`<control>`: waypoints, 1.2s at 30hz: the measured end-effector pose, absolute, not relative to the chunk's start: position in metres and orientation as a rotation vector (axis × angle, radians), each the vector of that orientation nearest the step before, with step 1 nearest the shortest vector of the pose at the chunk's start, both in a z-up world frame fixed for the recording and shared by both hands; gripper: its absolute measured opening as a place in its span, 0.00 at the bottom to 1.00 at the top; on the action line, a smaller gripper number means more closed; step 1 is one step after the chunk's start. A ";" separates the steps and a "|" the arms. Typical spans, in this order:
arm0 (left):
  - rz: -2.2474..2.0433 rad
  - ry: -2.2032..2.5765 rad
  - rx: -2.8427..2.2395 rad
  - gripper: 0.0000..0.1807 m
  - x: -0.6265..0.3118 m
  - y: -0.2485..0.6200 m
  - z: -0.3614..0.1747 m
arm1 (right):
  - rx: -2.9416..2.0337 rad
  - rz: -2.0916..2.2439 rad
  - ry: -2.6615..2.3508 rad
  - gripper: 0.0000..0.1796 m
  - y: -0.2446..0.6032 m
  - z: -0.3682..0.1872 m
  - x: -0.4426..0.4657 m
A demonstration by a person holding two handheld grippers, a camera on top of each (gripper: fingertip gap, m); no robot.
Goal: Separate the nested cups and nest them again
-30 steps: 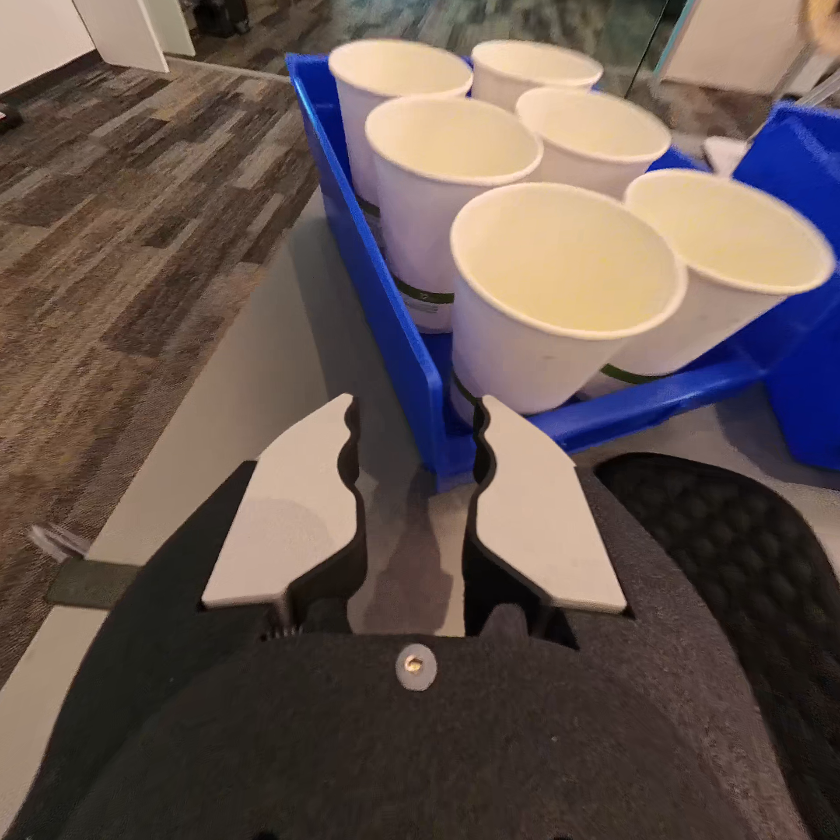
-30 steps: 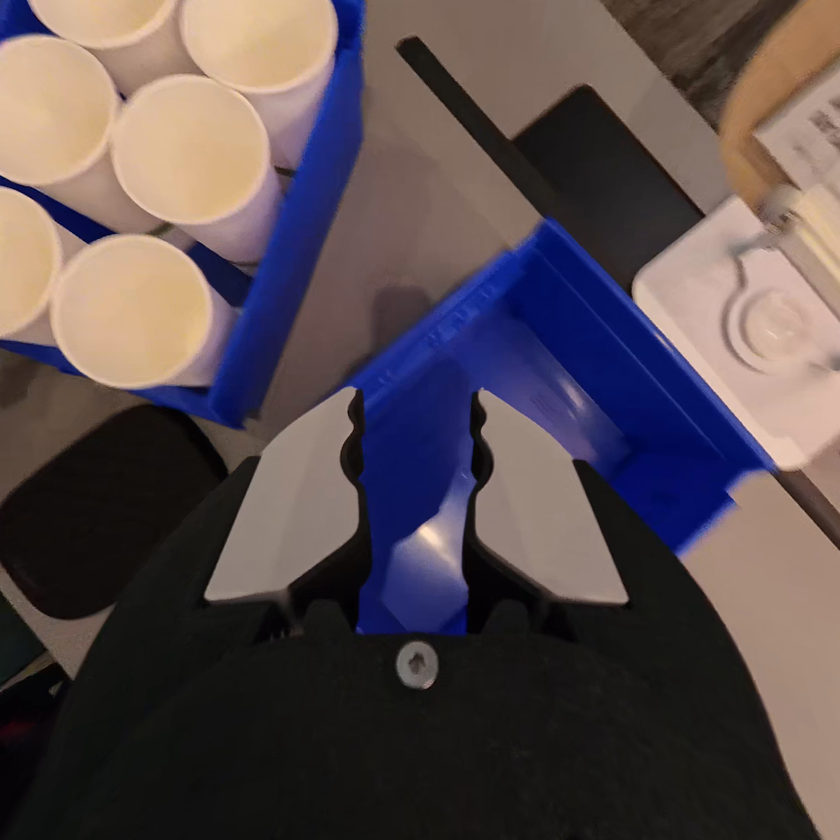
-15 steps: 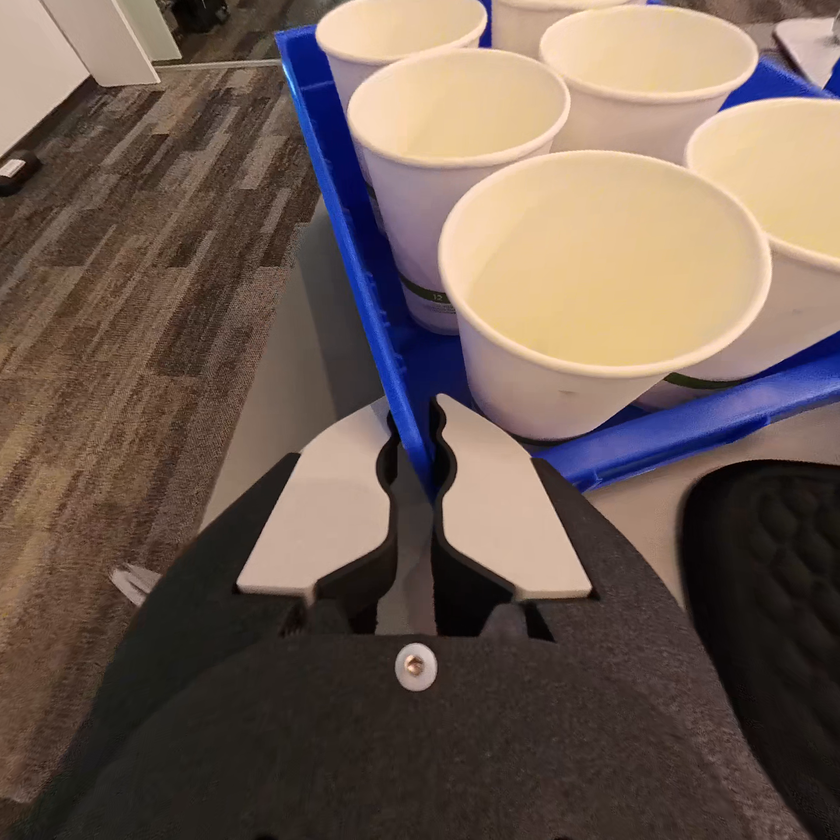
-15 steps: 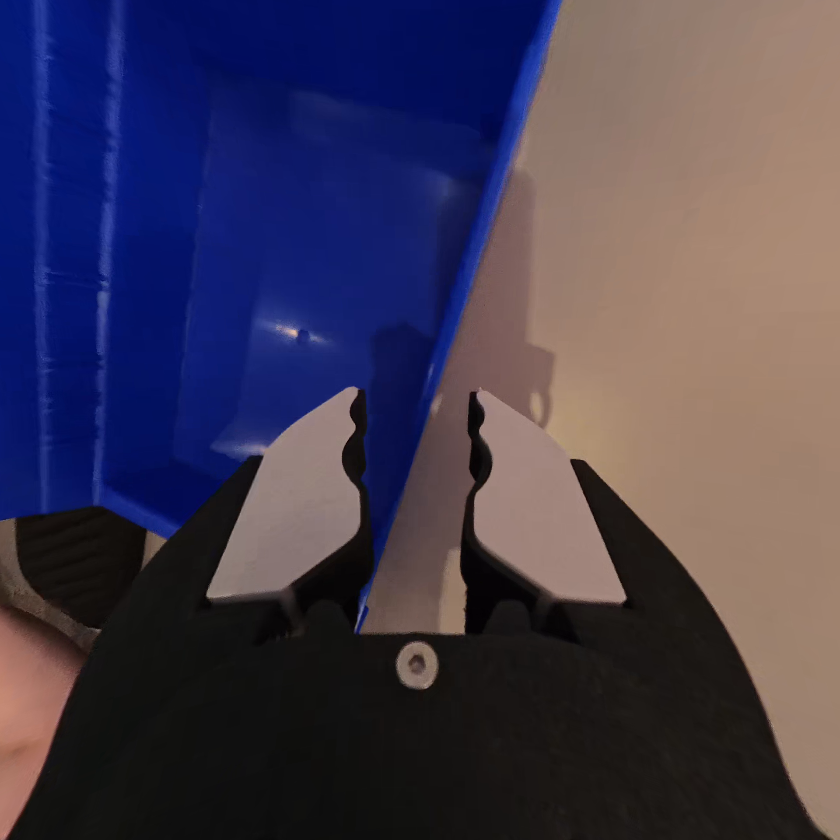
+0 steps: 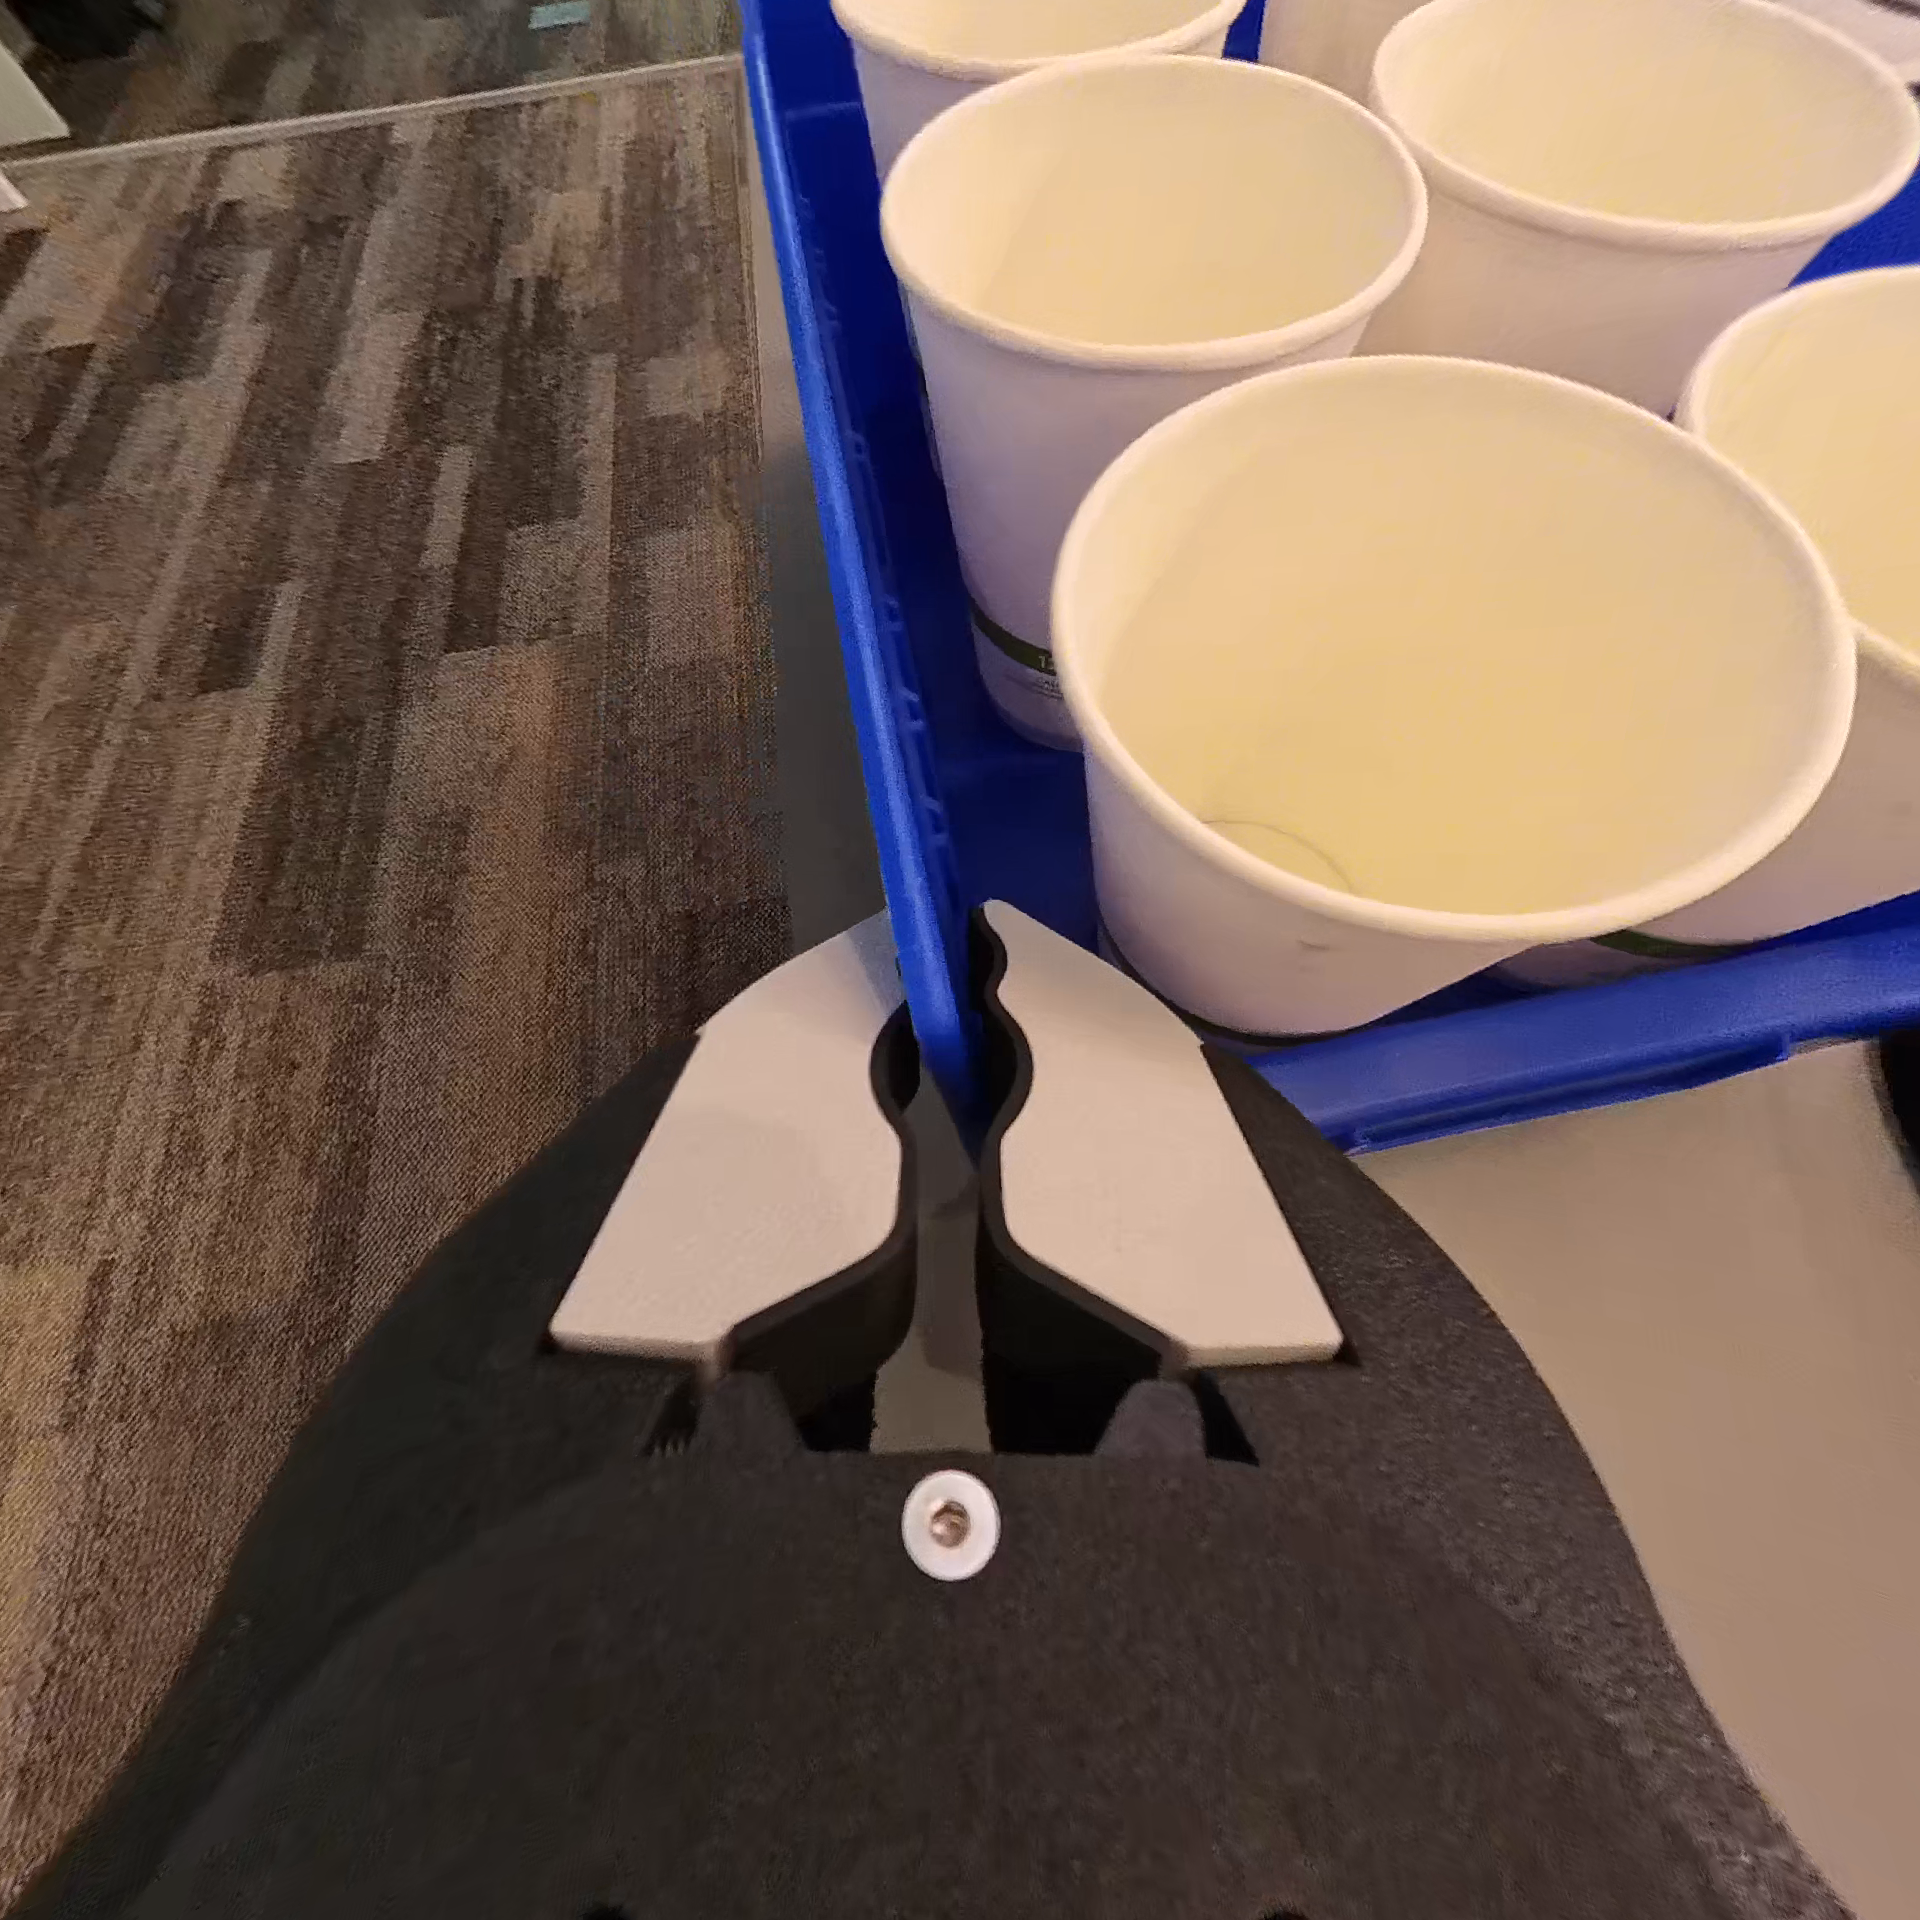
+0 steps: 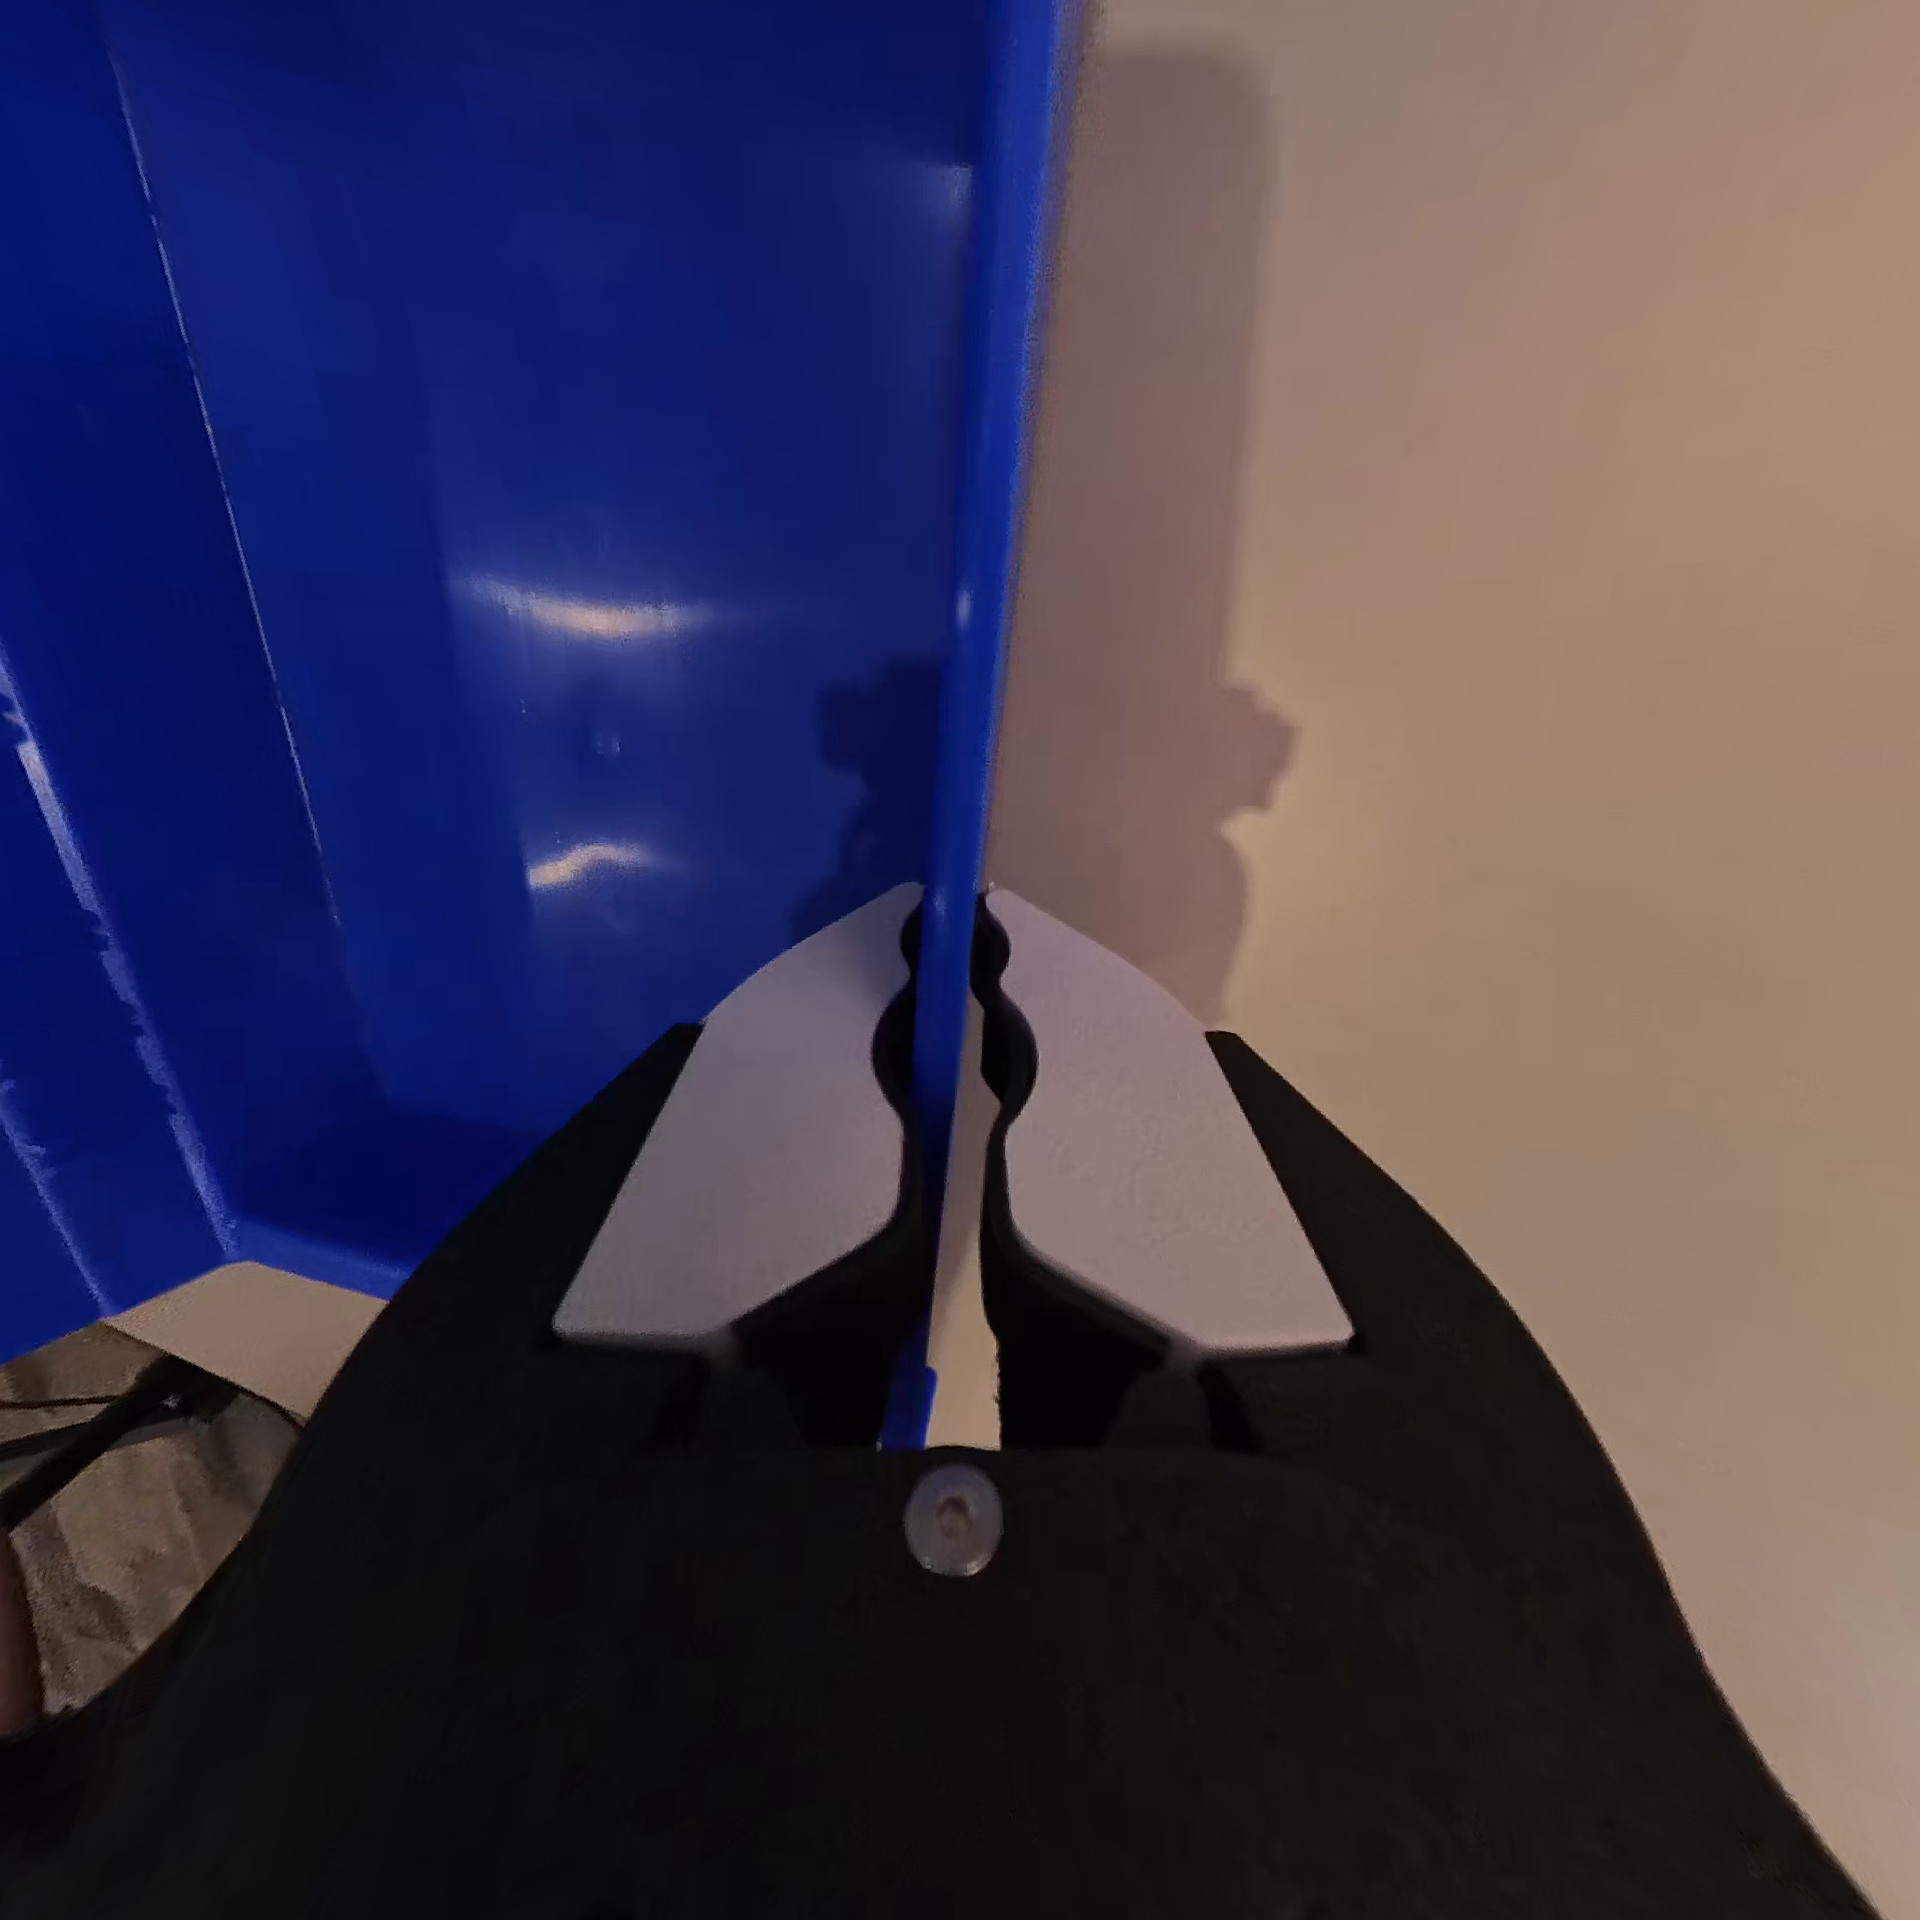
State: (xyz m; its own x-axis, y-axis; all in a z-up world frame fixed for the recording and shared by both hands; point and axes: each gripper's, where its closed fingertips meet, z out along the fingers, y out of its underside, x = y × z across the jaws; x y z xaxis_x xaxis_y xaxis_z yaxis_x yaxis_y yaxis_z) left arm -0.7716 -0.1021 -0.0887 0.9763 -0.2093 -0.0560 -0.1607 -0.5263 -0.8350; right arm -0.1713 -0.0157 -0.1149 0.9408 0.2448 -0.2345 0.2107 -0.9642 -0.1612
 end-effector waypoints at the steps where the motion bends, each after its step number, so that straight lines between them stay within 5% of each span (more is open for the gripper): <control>1: -0.064 0.271 -2.132 0.03 -0.775 -0.100 -0.089 | -2.966 0.403 -0.340 0.03 -0.016 -0.115 -0.163; 17: -0.155 0.190 -2.105 0.02 -0.784 -0.093 -0.089 | -2.985 0.363 -0.105 0.03 -0.034 -0.113 0.031; 22: -0.166 0.088 -2.143 0.24 -0.794 -0.097 -0.098 | -2.993 0.335 0.022 0.02 -0.051 -0.110 0.109; 36: -0.140 0.063 -2.144 0.31 -0.792 -0.140 -0.086 | -3.001 0.315 0.156 0.03 -0.105 -0.116 0.276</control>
State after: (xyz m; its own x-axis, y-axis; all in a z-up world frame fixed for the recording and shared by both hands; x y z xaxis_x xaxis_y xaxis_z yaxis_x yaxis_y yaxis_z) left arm -0.7923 -0.1396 -0.0860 0.9921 -0.0997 0.0758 0.0091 -0.5459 -0.8378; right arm 0.2757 -0.1053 -0.1161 0.9730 -0.0896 -0.2127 -0.1147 -0.9874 -0.1086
